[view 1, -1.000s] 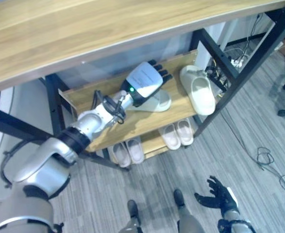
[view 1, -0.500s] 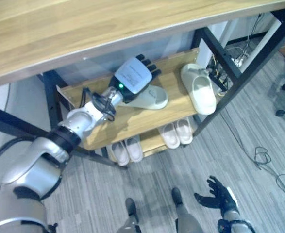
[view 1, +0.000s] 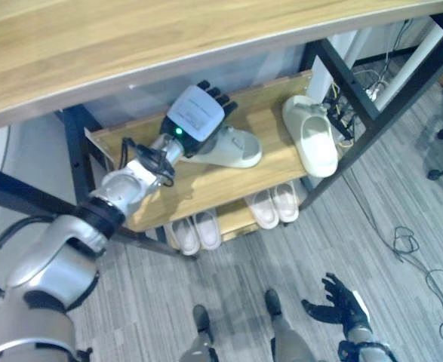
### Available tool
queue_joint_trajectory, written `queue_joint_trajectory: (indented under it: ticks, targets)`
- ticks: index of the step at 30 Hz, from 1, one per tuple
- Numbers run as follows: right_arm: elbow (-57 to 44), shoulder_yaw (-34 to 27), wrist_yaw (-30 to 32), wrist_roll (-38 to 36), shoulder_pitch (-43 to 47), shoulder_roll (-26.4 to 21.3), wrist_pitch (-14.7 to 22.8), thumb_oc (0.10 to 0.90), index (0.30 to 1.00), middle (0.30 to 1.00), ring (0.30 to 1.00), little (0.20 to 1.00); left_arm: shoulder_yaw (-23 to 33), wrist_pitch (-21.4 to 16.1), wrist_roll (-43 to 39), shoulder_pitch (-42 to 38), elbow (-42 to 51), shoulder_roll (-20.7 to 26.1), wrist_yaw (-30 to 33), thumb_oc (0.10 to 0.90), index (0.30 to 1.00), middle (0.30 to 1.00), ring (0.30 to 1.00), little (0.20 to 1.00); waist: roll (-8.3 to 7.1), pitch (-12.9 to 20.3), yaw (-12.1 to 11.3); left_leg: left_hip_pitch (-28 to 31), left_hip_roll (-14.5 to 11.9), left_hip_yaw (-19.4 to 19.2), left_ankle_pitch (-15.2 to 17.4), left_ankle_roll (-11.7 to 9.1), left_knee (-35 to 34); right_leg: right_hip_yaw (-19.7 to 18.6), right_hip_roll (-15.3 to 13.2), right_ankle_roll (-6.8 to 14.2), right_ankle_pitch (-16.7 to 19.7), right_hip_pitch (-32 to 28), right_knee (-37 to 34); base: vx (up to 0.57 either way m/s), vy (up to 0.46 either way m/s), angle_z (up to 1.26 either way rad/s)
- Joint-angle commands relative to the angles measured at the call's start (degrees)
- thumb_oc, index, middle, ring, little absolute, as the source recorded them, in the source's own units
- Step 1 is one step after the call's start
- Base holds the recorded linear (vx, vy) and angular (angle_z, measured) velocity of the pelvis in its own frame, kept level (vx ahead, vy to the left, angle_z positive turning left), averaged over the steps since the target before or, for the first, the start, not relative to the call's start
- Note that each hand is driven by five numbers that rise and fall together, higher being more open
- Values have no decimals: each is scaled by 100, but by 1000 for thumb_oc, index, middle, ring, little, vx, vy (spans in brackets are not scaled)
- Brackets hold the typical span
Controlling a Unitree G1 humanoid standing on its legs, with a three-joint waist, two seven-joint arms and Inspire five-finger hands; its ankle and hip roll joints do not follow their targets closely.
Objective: Arrange the slippers neatly on the shoe rack.
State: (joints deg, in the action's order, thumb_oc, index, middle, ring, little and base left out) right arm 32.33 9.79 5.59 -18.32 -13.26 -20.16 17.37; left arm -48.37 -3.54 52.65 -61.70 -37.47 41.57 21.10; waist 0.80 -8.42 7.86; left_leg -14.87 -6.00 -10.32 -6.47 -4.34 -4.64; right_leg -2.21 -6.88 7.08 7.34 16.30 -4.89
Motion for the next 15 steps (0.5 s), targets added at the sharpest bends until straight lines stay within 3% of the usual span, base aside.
queue_joint_trajectory:
  ticks: [1, 6, 15]
  targets:
    - [-385, -347, 322, 13, 171, -403, 502, 800, 900, 900, 900, 900, 368, 304, 122, -869, -474, -236, 468, 800, 900, 900, 900, 900, 135, -25, -99, 131, 212, 259, 579, 78, -36, 620, 153, 207, -485, -204, 71, 0, 0, 0]
    - [-450, -449, 287, -95, -33, -336, 549, 800, 900, 900, 900, 900, 220, 269, 174, -931, -780, -563, 417, 800, 900, 900, 900, 900, 146, -41, -65, 92, 211, 265, 559, 87, -36, 621, 147, 216, -482, -152, 89, 0, 1, 2]
    - [-421, -361, 255, -81, -50, -340, 507, 800, 900, 900, 900, 900, 193, 97, 25, -1038, -263, -825, 416, 800, 900, 900, 900, 900, 185, 19, -50, 115, 231, 258, 602, 98, -36, 621, 137, 220, -507, -171, 103, 0, 0, 0]
